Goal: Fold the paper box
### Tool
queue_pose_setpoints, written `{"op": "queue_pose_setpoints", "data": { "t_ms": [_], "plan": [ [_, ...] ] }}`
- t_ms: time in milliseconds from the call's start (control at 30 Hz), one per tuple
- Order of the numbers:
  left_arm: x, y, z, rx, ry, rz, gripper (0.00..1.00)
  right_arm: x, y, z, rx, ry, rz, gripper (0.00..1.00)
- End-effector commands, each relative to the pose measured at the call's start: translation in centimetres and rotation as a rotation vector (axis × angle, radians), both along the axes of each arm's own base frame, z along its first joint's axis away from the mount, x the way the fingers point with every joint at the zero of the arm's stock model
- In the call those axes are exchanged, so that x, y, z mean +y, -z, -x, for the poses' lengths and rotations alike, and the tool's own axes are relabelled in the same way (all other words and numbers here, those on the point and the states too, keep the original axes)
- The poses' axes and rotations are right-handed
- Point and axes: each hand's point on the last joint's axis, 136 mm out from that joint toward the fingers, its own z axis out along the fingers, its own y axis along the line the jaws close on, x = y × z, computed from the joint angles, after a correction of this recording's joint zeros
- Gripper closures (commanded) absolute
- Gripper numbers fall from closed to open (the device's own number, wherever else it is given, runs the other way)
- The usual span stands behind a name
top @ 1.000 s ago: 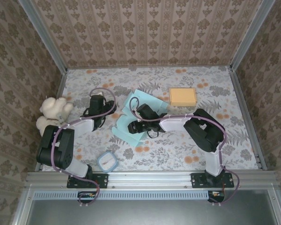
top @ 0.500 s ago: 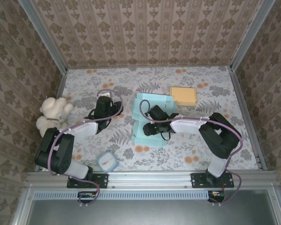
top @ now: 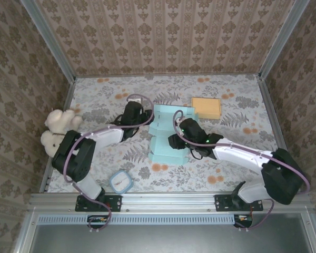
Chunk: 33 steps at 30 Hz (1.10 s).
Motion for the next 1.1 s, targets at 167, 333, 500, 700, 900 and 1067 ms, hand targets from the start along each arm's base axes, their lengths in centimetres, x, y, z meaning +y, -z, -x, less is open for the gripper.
{"op": "queue_pose_setpoints", "data": {
  "t_ms": [167,333,500,700,900,1067],
  "plan": [
    [-2.0,2.8,-1.1,0.083,0.069,-0.041,0.45,-2.0,-1.3,-0.5,-0.098,0.077,0.028,0.51],
    [-2.7,2.9,-1.0,0.068,0.114,-0.047,0.69,-1.8,-2.6,-1.4,-0.147,0.076,0.031,0.51],
    [-2.7,1.5,-0.6,-0.001,0.147,-0.064,0.97,-1.8,-5.8,-3.6,-0.266,0.051,0.068,0.49],
    [-1.5,-1.1,0.5,-0.207,0.166,-0.063,1.00,-0.8,-10.1,-5.8,-0.466,-0.170,0.310,0.47],
    [-0.6,-5.2,2.3,-0.513,0.189,0.008,1.00,0.7,-10.0,-7.2,-0.375,-0.492,0.483,0.49],
    [0.3,-6.6,4.2,-0.661,0.191,0.065,1.00,0.2,-9.6,-6.3,-0.248,-0.777,0.592,0.50]
  ]
}}
